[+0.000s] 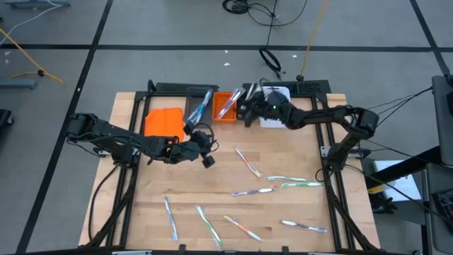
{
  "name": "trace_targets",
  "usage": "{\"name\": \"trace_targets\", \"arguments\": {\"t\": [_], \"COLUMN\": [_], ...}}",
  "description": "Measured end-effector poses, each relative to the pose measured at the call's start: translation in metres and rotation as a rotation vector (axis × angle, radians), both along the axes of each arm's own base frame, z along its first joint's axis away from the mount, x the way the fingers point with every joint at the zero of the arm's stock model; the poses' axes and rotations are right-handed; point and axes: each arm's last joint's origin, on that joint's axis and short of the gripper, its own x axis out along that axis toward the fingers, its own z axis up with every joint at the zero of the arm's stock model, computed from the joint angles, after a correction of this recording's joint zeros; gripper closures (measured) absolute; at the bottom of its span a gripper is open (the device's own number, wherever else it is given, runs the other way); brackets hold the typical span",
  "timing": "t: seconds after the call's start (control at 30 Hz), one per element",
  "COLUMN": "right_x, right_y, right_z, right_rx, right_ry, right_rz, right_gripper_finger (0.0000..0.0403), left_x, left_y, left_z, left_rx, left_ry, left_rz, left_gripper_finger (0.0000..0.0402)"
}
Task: Pick & Place Toothbrushes
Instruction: Put the violet toothbrush into the orange bin
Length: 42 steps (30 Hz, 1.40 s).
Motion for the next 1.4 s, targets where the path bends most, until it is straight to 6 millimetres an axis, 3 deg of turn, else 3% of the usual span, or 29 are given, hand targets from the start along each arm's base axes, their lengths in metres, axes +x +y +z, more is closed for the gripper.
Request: {"name": "trace_targets", "arguments": {"t": [0.27,0.67,1.07,1.23,1.4], "right_x": [0.02,0.025,0.008,-0.002,-0.016], "right_y": [0.062,0.14,0.231,0.26,0.274], "right_z": [-0.019,-0.036,-0.047,-0.049,-0.057], "right_rx": [0.068,0.129,0.103,0.042,-0.062], "right_ry": [0.191,0.38,0.54,0.579,0.688], "right_rz": [0.221,0.439,0.702,0.671,0.57], "right_gripper_finger": [0.0188,0.0188,0.0188,0.0188,0.0188], "left_x": [-0.002,-0.002,-0.002,-0.002,-0.002], "left_y": [0.0,0.0,0.0,0.0,-0.001], "left_z": [-0.004,-0.004,-0.004,-0.004,-0.004], "left_rx": [-0.006,-0.004,-0.003,-0.007,-0.015], "left_ry": [0.046,0.047,0.049,0.049,0.047], "left_rz": [-0.01,-0.011,-0.012,-0.016,-0.024], "left_gripper_finger": [0.0302,0.0302,0.0302,0.0302,0.0302]}}
